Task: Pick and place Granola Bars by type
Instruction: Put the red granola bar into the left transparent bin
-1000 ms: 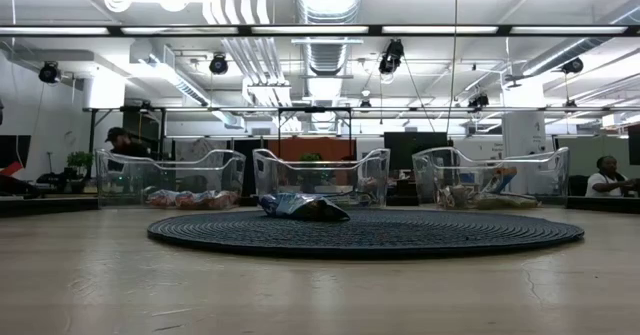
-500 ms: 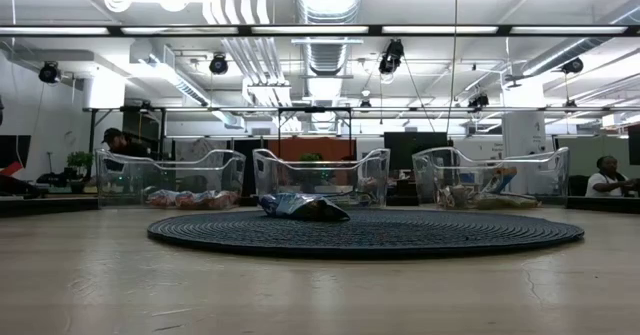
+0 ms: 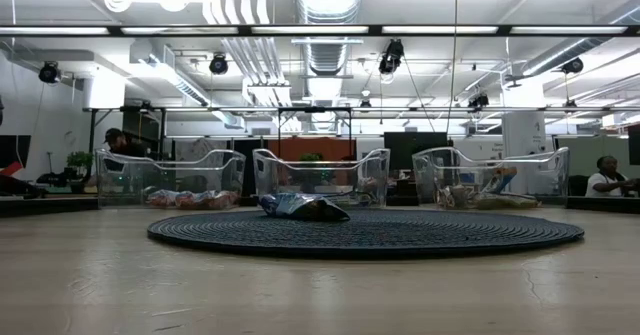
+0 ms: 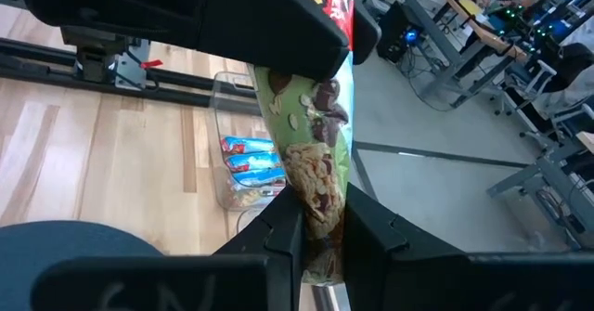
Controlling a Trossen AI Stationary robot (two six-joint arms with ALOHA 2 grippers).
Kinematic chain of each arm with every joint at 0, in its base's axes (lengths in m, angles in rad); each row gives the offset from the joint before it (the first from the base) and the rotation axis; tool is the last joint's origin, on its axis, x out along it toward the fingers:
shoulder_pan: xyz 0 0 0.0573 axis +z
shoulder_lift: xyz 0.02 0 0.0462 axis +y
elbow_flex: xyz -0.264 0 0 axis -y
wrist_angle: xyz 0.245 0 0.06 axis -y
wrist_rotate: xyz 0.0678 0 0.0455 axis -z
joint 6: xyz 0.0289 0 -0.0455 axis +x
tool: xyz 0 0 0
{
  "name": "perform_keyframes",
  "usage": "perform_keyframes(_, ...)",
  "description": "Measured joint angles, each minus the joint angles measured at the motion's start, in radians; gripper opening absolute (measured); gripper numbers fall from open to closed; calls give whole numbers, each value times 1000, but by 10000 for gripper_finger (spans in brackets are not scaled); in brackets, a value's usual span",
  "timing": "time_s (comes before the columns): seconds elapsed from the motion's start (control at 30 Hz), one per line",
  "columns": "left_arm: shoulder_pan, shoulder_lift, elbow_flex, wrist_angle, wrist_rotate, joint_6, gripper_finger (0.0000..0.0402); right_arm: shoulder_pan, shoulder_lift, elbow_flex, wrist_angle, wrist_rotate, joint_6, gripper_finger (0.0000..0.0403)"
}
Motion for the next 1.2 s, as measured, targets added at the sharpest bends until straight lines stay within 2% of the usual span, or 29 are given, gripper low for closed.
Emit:
perform_keyframes(0.87, 0, -1, 2, -8, 3, 24, 53, 0, 0, 0, 0, -2, -50, 47)
perform_keyframes(0.97, 0, -1, 2, -7, 3, 38, 53, 0, 0, 0, -1, -1, -47, 65)
perform_keyframes(1.2, 1, -2, 3, -7, 5, 43, 53, 0, 0, 2, -1, -1, -22, 138)
